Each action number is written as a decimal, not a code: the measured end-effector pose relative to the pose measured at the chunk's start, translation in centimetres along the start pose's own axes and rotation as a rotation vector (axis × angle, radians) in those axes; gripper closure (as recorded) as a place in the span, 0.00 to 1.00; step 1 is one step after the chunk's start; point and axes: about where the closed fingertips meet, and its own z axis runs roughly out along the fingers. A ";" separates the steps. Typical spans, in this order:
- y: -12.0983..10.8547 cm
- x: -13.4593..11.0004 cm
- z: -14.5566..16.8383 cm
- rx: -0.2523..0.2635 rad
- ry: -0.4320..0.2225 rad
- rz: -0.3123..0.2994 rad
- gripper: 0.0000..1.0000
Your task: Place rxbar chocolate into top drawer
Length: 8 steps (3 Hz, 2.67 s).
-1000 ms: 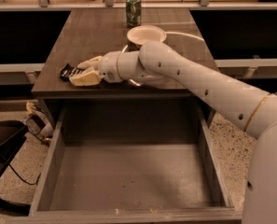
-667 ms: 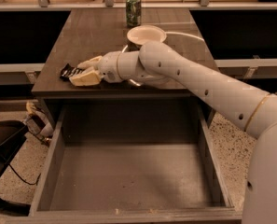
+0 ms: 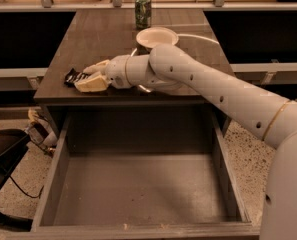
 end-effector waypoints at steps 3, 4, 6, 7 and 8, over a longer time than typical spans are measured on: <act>0.0 0.0 0.0 0.000 0.000 0.000 1.00; 0.0 0.0 0.0 0.000 0.000 0.000 1.00; 0.0 0.0 0.0 0.000 0.000 0.000 1.00; 0.0 0.0 0.0 0.000 0.000 0.000 1.00; 0.0 0.0 0.0 0.000 0.000 0.000 1.00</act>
Offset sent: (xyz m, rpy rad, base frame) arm -0.1443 -0.1775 0.1439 -0.1842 -0.0744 -0.1025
